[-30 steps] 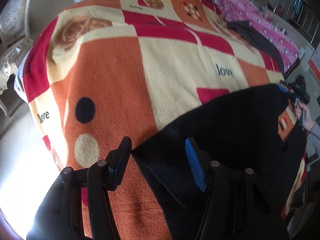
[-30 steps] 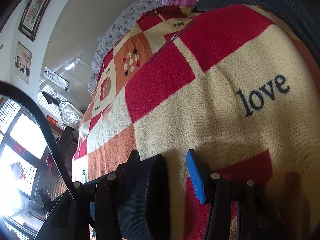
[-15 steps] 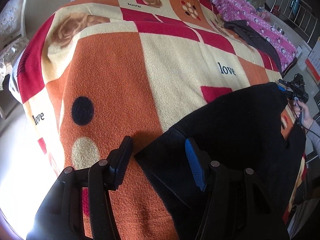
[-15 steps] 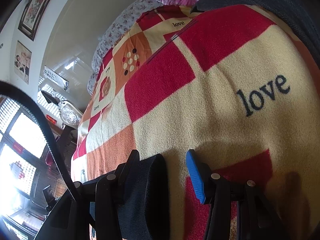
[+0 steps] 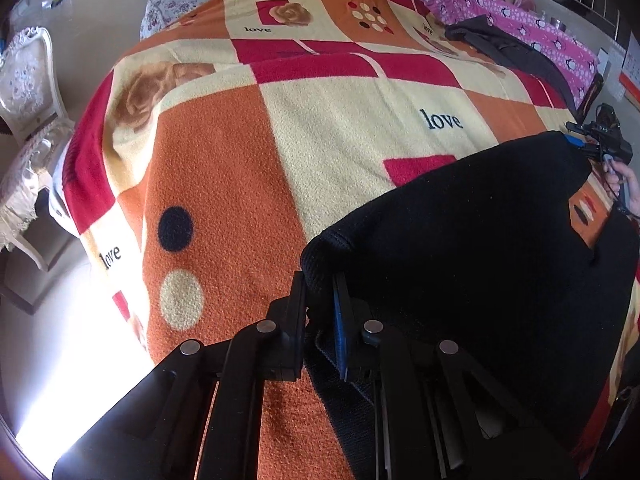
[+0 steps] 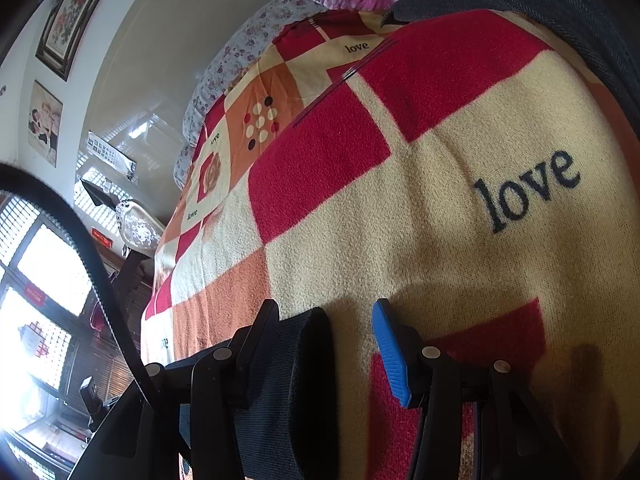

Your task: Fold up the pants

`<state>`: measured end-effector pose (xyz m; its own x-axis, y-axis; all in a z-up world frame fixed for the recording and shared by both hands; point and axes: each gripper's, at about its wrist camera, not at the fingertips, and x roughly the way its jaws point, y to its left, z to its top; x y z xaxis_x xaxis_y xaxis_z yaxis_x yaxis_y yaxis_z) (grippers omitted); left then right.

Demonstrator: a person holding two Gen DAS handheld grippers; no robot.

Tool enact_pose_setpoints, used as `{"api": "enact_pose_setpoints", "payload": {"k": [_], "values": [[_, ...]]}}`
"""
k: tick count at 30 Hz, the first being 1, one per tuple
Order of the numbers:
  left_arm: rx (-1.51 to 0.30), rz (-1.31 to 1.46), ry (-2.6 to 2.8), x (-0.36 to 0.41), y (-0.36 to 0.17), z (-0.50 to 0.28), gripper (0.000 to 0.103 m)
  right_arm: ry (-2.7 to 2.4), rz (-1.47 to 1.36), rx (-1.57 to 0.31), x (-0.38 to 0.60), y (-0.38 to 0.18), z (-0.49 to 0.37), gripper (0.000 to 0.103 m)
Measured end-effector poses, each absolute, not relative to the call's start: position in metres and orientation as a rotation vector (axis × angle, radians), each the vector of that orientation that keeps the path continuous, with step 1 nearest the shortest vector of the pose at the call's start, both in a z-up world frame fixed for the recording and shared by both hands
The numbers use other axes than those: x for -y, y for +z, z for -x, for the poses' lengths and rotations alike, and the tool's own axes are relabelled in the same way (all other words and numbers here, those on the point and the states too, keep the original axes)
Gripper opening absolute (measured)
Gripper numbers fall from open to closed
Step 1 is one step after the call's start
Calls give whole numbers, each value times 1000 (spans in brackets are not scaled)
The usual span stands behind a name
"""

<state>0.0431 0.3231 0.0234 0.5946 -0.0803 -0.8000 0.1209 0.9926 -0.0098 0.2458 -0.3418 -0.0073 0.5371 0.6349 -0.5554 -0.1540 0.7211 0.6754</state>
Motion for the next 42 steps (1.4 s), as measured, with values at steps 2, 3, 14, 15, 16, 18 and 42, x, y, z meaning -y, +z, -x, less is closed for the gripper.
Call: {"api": "enact_pose_setpoints", "payload": {"k": [2,3,14,15,16,18,42], "values": [[-909,-57,-94,-320,30,-42,10,506,-610,-888,342,-7,-246,47],[-909,-69,-82,-318,32,-42,10,507,-610,-890,342,-7,-246,47],[-869,-160,-17,-284,55,-26,10,600,-652,-1081,332,12,-264,47],[-871,-160,-13,-283,55,-27,10,605,-620,-1108,327,14,-266,47],[-872,-164,-7,-281,56,-27,10,605,-583,-1140,322,15,-269,47],[-872,-174,0,-277,58,-26,10,596,-527,-1168,315,16,-272,47],[-838,-243,37,-261,65,-14,9,673,-250,-1064,308,20,-258,5]]}}
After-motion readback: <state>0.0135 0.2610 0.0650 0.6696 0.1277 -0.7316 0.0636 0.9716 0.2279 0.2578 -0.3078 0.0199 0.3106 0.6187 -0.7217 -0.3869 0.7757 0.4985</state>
